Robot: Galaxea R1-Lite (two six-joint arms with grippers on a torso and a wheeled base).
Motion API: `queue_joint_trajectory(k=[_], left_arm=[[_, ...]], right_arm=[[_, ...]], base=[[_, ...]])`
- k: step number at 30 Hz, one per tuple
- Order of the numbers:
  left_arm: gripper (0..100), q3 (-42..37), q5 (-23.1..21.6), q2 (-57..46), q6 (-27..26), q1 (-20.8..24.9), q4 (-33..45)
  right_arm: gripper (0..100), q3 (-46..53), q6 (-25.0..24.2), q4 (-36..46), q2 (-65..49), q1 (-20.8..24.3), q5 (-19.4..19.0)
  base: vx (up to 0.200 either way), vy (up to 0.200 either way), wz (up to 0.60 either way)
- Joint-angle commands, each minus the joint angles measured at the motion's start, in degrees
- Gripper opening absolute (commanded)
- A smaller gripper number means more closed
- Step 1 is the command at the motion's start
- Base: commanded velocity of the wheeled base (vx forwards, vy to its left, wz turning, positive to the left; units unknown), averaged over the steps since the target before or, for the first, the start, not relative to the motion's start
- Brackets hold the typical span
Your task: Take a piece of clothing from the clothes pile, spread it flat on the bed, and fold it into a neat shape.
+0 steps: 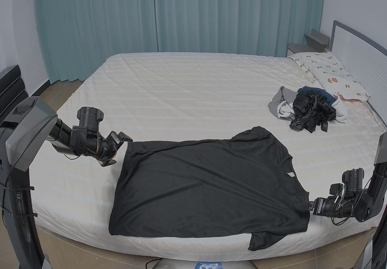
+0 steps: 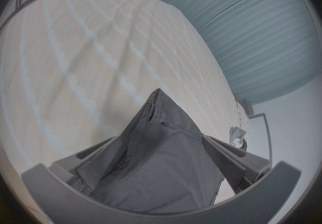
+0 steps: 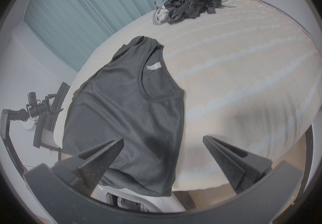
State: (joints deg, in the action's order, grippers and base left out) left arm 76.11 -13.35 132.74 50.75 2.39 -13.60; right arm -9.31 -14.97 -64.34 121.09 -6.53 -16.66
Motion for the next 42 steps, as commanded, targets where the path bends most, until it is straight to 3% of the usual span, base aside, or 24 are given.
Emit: queue_joint_trajectory(k=[1, 4, 16, 23, 40, 41, 42], left_arm=[[100, 1.8, -0.5, 2.0, 2.2, -0.2, -0.7], [100, 2.9, -0.6, 2.4, 4.0, -0.5, -0.8], [100, 8.4, 0.8, 6.9, 5.5, 1.8, -0.5], [100, 10.9, 6.5, 10.2, 3.7, 2.4, -0.5], [100, 10.9, 6.5, 10.0, 1.8, 3.0, -0.3], [0, 11.0, 6.6, 9.8, 1.1, 3.0, -0.2], [0, 11.0, 6.6, 9.7, 1.0, 3.0, -0.2]], right_arm=[[100, -0.8, -3.0, -2.6, 0.1, -0.5, -0.1], [100, -1.1, -6.1, -4.9, 0.3, 0.1, -0.1], [100, -1.1, -6.7, -5.5, 0.8, 0.2, -0.2], [100, -1.1, -6.7, -5.5, 0.8, 0.2, -0.6], [100, -1.1, -6.8, -5.5, 0.9, 0.2, -0.6], [100, -1.1, -6.8, -5.5, 0.9, 0.2, -0.6], [100, -1.1, -6.8, -5.5, 0.9, 0.2, -0.6]], base=[[0.0, 0.0, 0.0], [0.0, 0.0, 0.0], [0.033, 0.0, 0.0], [0.0, 0.0, 0.0], [0.0, 0.0, 0.0], [0.0, 0.0, 0.0], [0.0, 0.0, 0.0]])
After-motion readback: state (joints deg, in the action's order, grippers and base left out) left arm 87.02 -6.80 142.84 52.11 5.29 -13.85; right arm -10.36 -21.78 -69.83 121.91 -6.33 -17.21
